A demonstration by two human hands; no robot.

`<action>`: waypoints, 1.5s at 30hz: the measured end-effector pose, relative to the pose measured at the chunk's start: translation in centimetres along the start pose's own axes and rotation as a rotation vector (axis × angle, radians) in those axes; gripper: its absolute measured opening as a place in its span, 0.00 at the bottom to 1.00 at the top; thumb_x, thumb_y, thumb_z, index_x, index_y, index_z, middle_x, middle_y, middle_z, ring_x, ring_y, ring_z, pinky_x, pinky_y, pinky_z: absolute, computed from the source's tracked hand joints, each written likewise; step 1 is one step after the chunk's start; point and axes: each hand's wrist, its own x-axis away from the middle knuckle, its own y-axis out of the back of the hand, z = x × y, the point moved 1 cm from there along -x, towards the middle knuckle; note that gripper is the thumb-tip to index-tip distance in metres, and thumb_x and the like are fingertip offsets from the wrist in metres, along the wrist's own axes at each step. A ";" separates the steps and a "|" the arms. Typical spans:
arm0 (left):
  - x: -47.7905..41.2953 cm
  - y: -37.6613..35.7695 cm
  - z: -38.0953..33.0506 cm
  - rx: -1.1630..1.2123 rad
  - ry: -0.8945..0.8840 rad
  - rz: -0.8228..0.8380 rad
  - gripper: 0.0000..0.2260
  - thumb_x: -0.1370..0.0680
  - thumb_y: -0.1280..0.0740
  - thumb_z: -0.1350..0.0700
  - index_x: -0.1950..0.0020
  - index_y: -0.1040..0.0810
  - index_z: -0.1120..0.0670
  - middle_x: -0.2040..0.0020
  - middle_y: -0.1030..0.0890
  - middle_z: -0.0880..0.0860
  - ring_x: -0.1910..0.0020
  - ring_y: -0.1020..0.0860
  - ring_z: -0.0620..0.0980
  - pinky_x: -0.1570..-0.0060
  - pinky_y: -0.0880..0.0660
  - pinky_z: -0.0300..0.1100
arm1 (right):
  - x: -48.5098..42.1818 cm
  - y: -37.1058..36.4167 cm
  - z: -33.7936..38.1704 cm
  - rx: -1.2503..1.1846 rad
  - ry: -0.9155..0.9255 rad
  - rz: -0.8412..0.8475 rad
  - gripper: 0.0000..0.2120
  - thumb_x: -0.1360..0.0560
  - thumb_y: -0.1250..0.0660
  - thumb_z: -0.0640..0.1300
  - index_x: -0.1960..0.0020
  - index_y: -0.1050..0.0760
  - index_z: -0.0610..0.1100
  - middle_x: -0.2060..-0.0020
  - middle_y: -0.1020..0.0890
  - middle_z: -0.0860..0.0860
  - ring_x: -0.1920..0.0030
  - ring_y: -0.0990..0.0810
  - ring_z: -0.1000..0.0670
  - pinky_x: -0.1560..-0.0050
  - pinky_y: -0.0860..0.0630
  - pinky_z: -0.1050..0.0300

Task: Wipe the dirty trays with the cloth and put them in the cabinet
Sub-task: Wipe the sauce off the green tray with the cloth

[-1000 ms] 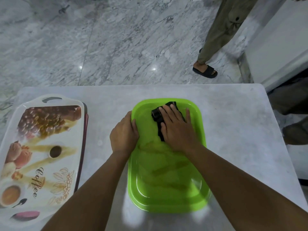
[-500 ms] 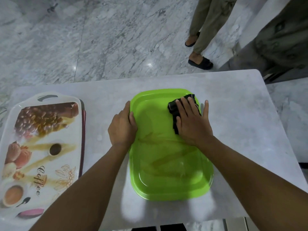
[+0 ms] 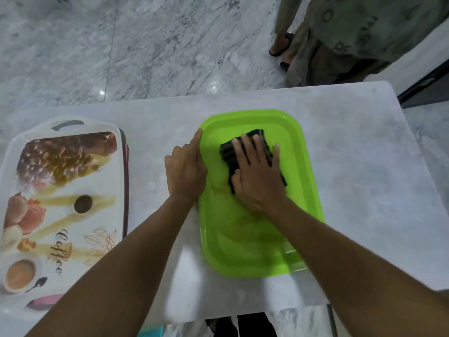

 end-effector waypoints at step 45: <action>6.9 0.7 0.9 -0.049 -0.087 0.183 0.26 0.20 0.53 0.54 0.21 0.41 0.58 0.24 0.33 0.53 0.21 0.46 0.64 0.28 0.49 0.71 | 6.5 1.4 -3.4 0.097 -0.049 0.110 0.35 0.22 0.49 0.53 0.17 0.53 0.49 0.18 0.49 0.46 0.18 0.51 0.41 0.22 0.53 0.34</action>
